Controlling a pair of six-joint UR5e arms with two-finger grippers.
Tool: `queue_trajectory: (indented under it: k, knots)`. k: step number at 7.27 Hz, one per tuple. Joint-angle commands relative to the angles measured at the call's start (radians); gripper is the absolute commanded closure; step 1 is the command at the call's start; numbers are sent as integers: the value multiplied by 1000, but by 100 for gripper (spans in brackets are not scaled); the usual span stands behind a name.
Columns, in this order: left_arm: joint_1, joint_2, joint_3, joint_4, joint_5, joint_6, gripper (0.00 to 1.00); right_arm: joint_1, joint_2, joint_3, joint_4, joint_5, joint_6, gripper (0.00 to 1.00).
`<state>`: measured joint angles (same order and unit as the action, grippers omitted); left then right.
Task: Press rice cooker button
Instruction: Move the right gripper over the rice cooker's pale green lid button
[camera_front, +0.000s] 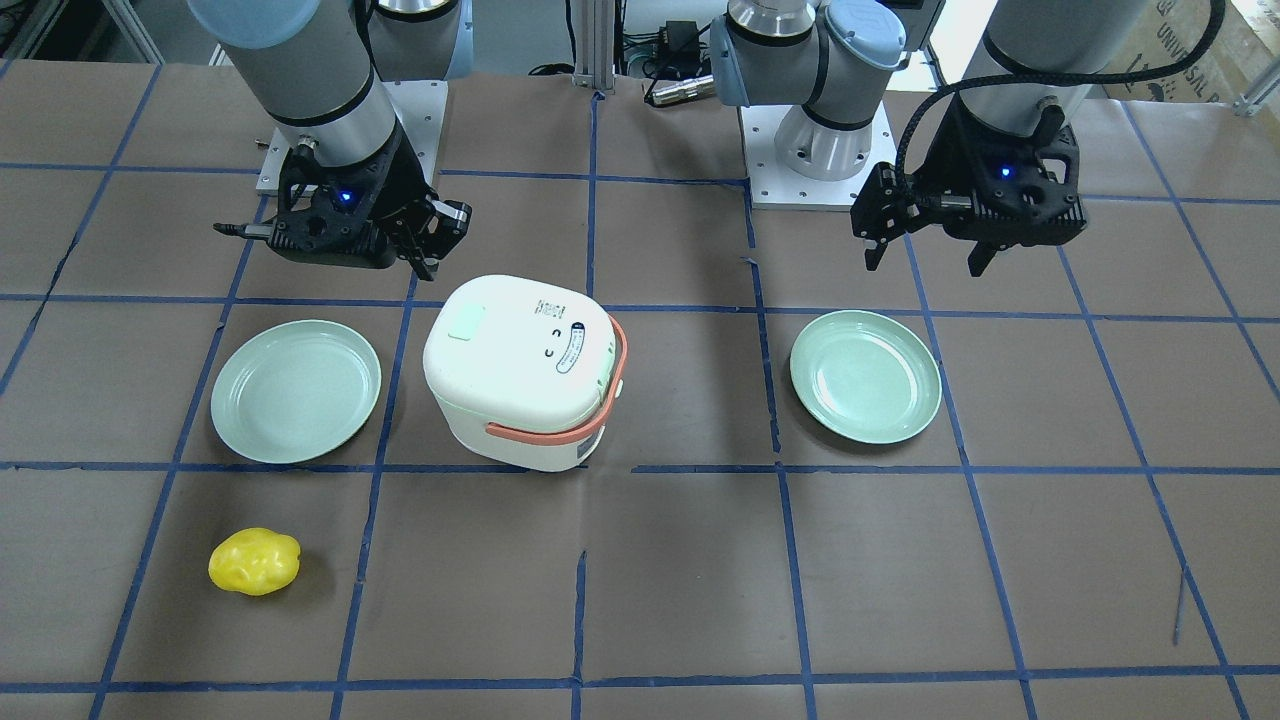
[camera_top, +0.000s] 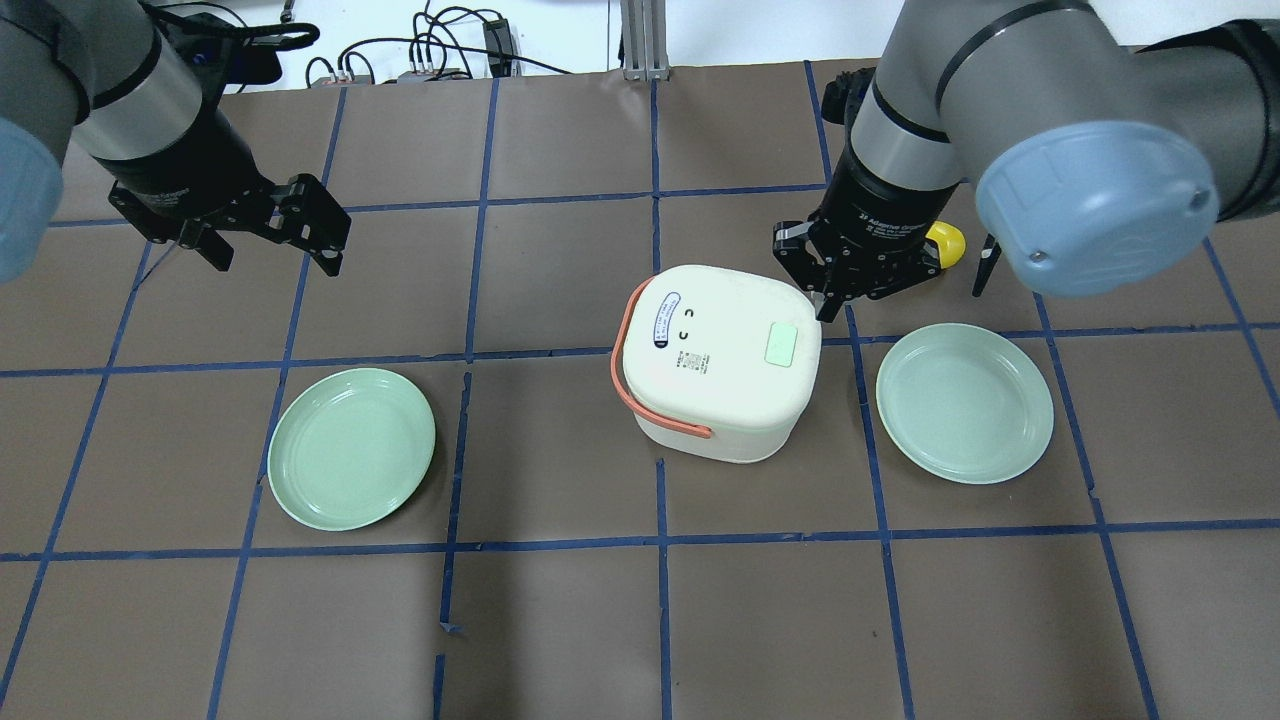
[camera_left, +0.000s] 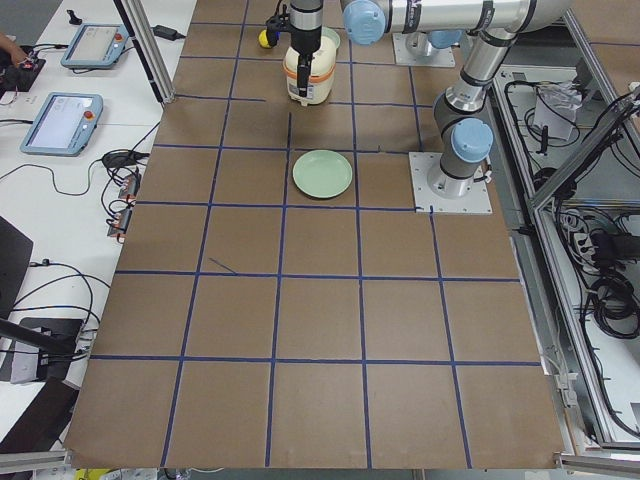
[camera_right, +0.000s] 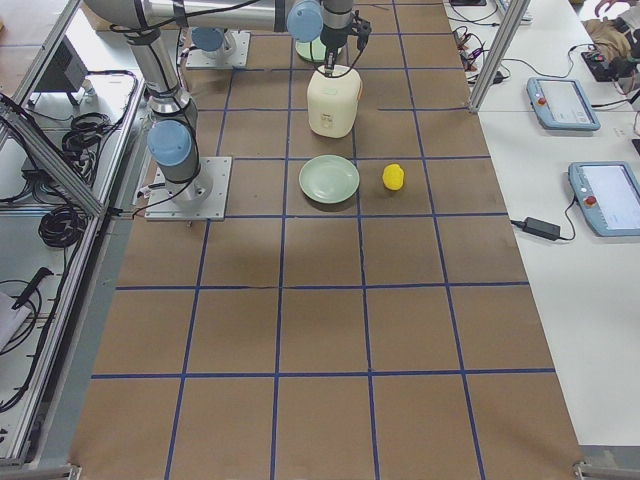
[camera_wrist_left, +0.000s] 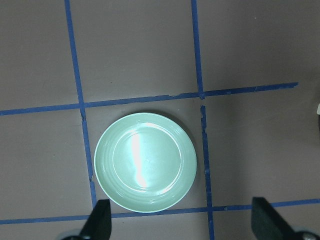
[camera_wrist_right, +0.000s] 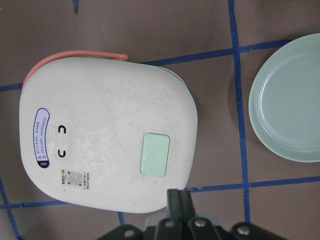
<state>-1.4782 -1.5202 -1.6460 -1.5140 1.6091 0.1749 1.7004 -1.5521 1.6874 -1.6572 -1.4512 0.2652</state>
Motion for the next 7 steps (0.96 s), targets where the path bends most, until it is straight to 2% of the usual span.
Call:
queue_trajectory:
  k: [1,3,6,7]
  knots:
    - [-1,0,0,0,0,0,0,8,3,36,-27,3,9,91]
    - [-1,0,0,0,0,0,0,10,4,109,-146,2,20,91]
    - [-1,0,0,0,0,0,0,43,38,104,-154,0,93,91]
    - [1,0,0,0,0,0,0,48,46,109,-189,0,106,91]
